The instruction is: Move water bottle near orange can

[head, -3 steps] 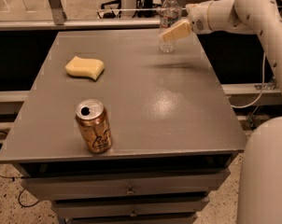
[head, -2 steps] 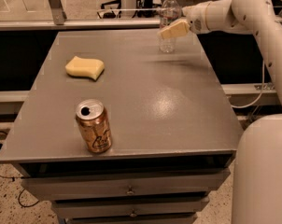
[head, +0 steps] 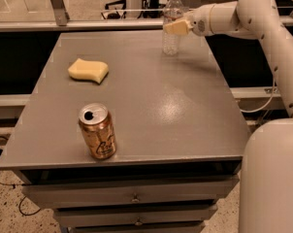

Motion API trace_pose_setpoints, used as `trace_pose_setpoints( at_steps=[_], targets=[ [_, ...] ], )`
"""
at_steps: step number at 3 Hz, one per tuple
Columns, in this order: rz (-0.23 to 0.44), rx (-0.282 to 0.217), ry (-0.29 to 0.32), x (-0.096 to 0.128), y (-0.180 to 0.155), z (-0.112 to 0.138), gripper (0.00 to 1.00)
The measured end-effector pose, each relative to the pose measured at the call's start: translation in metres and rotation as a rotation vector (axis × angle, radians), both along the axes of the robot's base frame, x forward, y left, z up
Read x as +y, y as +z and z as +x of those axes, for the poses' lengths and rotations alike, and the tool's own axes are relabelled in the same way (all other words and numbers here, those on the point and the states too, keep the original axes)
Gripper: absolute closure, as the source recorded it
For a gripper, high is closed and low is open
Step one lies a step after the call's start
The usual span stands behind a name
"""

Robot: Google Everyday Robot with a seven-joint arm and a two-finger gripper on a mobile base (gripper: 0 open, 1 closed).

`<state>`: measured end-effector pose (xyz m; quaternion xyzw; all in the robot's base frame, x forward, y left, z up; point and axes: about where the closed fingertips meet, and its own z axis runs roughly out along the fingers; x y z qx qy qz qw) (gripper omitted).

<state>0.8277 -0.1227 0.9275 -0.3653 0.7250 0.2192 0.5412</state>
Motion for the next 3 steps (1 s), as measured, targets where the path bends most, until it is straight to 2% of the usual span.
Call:
trace_pose_setpoints(
  at_steps=[1, 2, 3],
  targets=[
    [0.058, -0.007, 0.043, 0.014, 0.009, -0.012, 0.84],
    [0.085, -0.016, 0.127, 0.034, 0.023, -0.043, 1.00],
    [0.046, 0.048, 0.252, 0.065, 0.014, -0.110, 1.00]
  ],
)
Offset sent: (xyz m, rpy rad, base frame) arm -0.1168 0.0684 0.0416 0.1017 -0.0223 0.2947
